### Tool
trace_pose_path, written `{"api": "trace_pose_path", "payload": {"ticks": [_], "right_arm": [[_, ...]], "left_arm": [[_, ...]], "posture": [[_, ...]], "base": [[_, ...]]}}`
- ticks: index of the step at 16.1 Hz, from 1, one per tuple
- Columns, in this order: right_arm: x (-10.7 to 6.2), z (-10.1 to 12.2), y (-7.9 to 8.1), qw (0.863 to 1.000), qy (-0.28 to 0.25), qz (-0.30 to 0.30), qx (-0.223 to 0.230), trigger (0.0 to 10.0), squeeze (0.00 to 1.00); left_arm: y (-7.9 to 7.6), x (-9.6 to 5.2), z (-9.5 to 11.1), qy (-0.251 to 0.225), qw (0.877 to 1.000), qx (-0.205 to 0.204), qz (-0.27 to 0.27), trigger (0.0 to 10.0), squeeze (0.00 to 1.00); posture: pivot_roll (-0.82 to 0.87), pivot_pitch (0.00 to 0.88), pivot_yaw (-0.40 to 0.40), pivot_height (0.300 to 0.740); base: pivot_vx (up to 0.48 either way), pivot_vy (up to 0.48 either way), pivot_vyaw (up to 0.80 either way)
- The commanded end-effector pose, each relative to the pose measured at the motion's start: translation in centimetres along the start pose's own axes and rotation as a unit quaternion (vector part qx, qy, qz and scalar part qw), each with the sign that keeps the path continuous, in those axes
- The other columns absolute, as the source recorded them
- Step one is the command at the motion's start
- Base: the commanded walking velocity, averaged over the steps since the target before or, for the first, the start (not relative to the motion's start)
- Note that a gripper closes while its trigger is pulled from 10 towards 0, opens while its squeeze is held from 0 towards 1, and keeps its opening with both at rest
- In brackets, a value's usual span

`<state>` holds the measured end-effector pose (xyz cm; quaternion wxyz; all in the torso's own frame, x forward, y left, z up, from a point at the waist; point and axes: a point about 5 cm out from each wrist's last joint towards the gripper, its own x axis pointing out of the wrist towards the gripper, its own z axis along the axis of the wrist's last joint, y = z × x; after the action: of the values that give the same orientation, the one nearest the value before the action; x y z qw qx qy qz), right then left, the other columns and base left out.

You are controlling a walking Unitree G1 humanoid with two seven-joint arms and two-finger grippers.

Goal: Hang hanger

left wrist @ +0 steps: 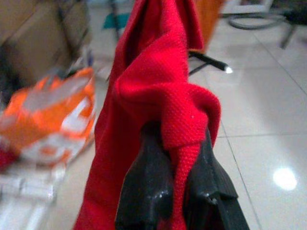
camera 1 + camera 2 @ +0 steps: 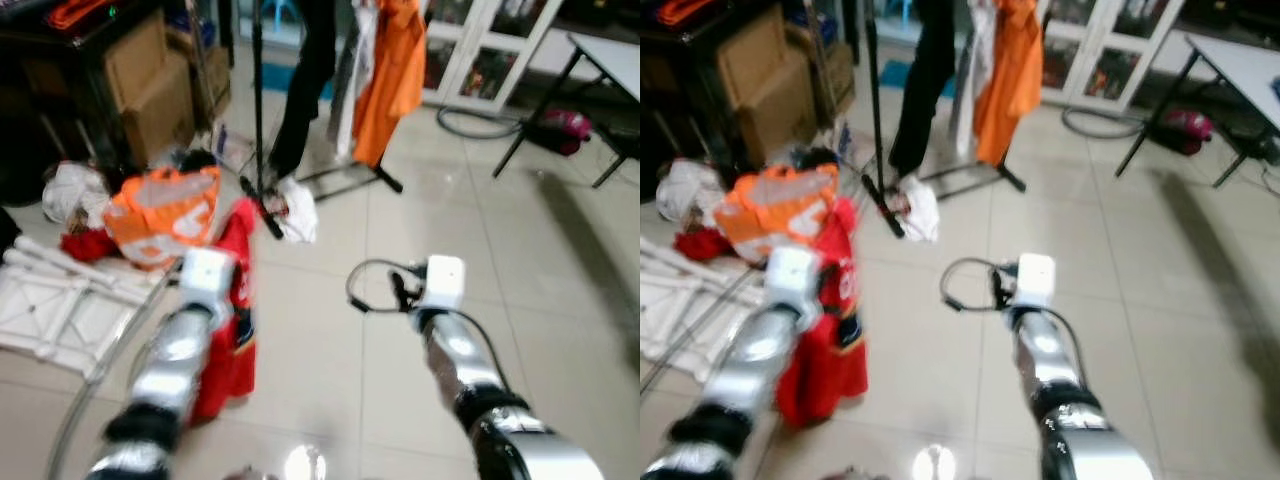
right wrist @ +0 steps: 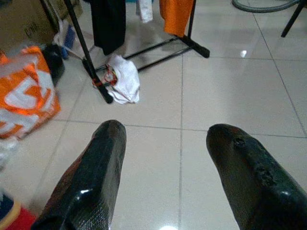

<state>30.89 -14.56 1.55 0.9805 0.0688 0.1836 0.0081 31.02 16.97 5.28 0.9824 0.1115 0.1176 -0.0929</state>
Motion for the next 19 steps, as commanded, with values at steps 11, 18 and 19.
{"api": "trace_pose_path", "payload": {"ticks": [11, 18, 19], "right_arm": [[0.6, 1.7, 1.1, 0.999, -0.026, 0.02, -0.017, 10.0, 0.0], [0.7, 1.7, 2.2, 0.998, -0.022, 0.056, -0.028, 10.0, 0.0], [0.7, 1.7, 2.3, 0.997, -0.02, 0.063, -0.027, 10.0, 0.0]], "left_arm": [[1.0, 0.4, 1.7, -0.034, 0.999, 0.011, -0.006, 10.0, 0.0], [2.8, 0.3, 2.7, -0.048, 0.998, 0.028, -0.038, 10.0, 0.0], [3.2, 0.2, 3.0, -0.052, 0.997, 0.028, -0.049, 10.0, 0.0]], "posture": [[0.08, 0.063, -0.073, 0.74], [0.09, 0.064, -0.077, 0.74], [0.09, 0.065, -0.078, 0.74]], "base": [[0.251, 0.0, 0.0], [0.447, 0.0, 0.0], [0.435, 0.0, 0.0]]}}
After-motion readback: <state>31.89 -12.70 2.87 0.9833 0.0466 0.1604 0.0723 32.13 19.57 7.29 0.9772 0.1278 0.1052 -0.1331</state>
